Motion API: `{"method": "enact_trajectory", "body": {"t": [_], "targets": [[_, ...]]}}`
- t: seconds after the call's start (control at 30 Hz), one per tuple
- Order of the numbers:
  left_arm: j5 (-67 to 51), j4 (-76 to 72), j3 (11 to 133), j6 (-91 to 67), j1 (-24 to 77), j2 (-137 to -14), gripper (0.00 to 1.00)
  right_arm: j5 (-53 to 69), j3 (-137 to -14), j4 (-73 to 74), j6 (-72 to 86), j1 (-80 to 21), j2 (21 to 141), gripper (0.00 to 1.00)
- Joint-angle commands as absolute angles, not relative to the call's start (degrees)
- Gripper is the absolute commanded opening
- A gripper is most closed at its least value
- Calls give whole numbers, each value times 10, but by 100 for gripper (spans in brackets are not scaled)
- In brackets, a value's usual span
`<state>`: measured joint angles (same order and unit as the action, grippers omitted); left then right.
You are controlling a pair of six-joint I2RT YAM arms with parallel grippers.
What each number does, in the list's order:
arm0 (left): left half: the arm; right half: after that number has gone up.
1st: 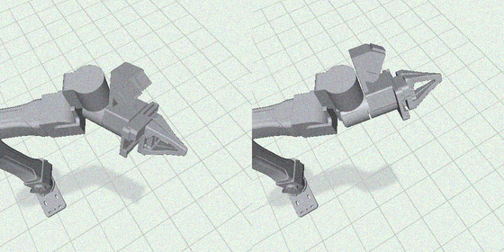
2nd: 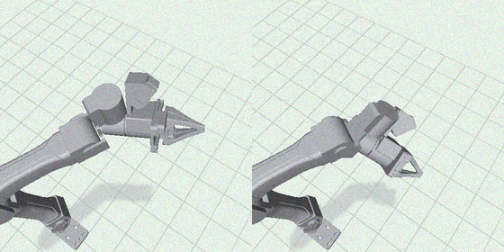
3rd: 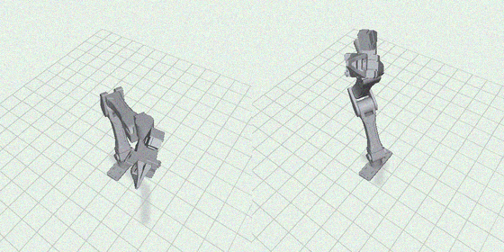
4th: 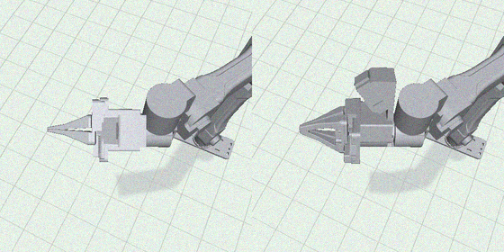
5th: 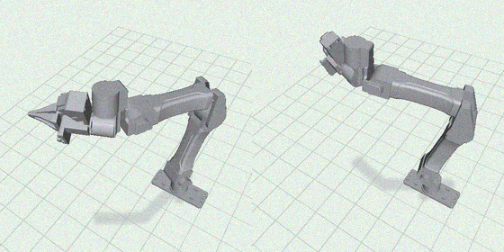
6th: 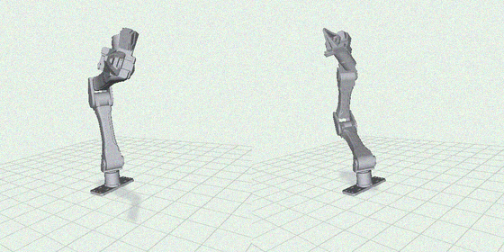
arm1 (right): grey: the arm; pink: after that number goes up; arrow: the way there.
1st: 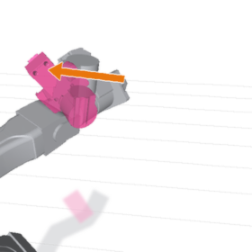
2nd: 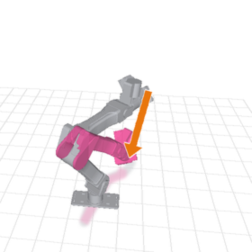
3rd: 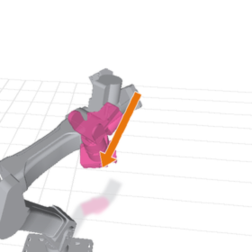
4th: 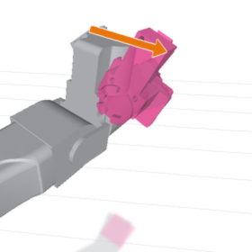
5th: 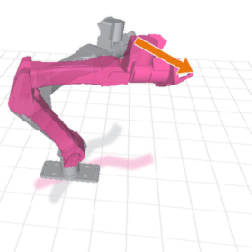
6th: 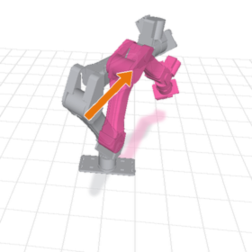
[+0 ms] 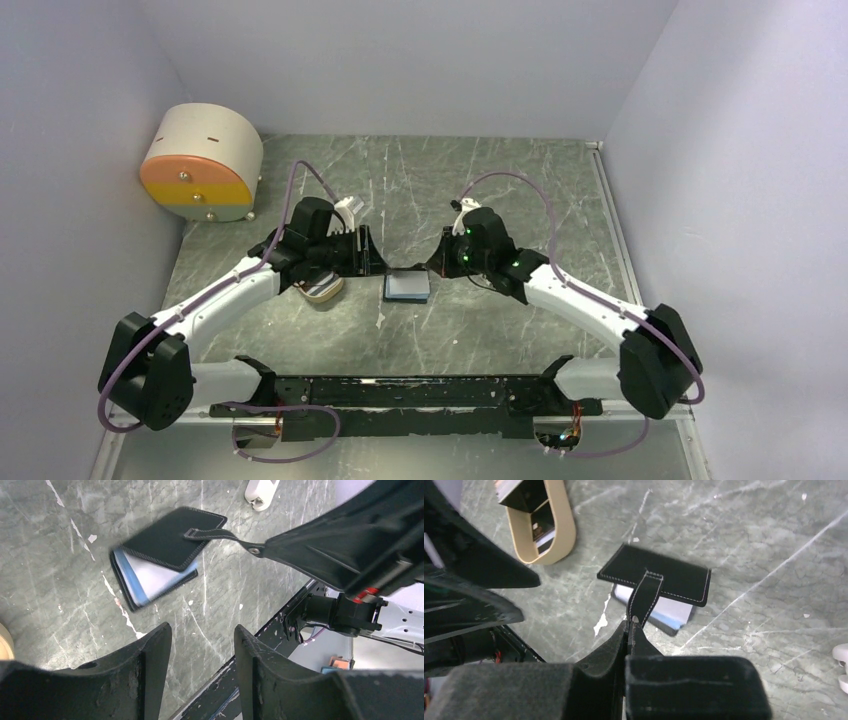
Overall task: Put the credit cards into the card holder
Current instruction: Place the card holder at the center of the board.
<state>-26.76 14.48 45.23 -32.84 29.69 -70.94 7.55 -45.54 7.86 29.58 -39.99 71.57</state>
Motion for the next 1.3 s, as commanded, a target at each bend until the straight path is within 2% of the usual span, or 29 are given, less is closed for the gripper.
{"method": "enact_trajectory", "body": {"t": [0.0, 0.2, 0.4, 0.7, 0.93, 1.1, 1.27], "targets": [[-261, 133, 444, -328, 299, -706, 54, 123, -440, 46, 328, -359, 753, 0], [-271, 130, 444, -318, 299, -714, 56, 122, -448, 45, 307, -265, 816, 0], [-268, 120, 439, -320, 298, -707, 58, 140, -488, 69, 269, -249, 850, 0], [-272, 108, 433, -346, 299, -709, 55, 158, -454, 143, 255, -292, 719, 0], [-279, 99, 435, -364, 298, -695, 55, 109, -480, 241, 262, -376, 625, 0], [-274, 117, 444, -362, 298, -696, 54, 145, -475, 217, 332, -388, 599, 0], [-273, 128, 439, -364, 297, -694, 54, 174, -447, 155, 370, -384, 634, 0]]}}
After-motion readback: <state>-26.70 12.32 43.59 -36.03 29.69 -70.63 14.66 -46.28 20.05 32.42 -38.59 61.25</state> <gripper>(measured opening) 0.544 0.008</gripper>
